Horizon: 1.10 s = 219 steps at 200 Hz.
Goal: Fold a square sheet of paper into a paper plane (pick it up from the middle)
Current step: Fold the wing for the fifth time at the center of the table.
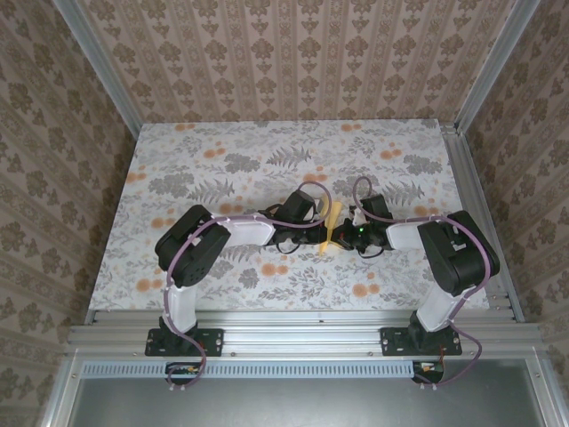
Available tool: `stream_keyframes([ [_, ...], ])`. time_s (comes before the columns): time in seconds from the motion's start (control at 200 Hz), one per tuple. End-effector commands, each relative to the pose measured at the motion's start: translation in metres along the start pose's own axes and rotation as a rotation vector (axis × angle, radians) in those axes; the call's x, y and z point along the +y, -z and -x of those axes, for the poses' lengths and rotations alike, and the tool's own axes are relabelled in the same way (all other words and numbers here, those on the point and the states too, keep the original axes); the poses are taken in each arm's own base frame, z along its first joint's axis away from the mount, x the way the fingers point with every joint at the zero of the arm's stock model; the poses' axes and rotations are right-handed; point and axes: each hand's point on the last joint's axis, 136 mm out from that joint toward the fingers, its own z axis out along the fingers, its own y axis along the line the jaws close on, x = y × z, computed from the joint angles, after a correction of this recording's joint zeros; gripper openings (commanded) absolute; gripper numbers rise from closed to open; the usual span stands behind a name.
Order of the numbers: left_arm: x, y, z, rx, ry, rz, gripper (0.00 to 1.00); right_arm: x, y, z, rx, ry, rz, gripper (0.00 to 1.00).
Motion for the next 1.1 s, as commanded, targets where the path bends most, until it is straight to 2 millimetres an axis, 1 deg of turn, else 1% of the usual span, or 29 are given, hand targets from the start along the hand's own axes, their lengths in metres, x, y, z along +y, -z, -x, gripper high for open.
stream_keyframes([
  [0.0,-0.004,-0.005,0.005,0.001,0.008,-0.018,0.0,-0.007,-0.009,-0.005,0.015,0.001,-0.007,0.0],
  [0.135,-0.003,-0.009,0.003,0.011,0.016,-0.021,0.0,-0.006,-0.008,-0.004,0.015,0.002,-0.001,0.0],
  [0.43,0.009,-0.015,-0.008,0.036,0.027,-0.003,0.0,0.001,-0.005,-0.003,0.004,0.007,0.02,0.0],
  [0.645,0.014,-0.016,-0.01,0.038,0.032,0.0,0.02,0.005,0.001,-0.001,-0.004,0.012,0.03,0.0],
  [0.73,0.019,-0.016,-0.013,0.043,0.038,0.007,0.03,0.009,0.011,0.004,-0.02,0.019,0.028,0.0],
  [0.935,0.02,-0.013,-0.013,0.035,0.034,0.005,0.04,0.009,0.043,0.025,-0.074,0.032,0.008,0.08],
  [1.0,0.02,-0.013,-0.012,0.033,0.03,0.002,0.05,0.014,0.047,0.032,-0.085,0.033,0.027,0.1],
  [1.09,0.017,-0.012,-0.011,0.032,0.021,-0.005,0.06,0.025,0.047,0.044,-0.096,0.043,0.072,0.13],
])
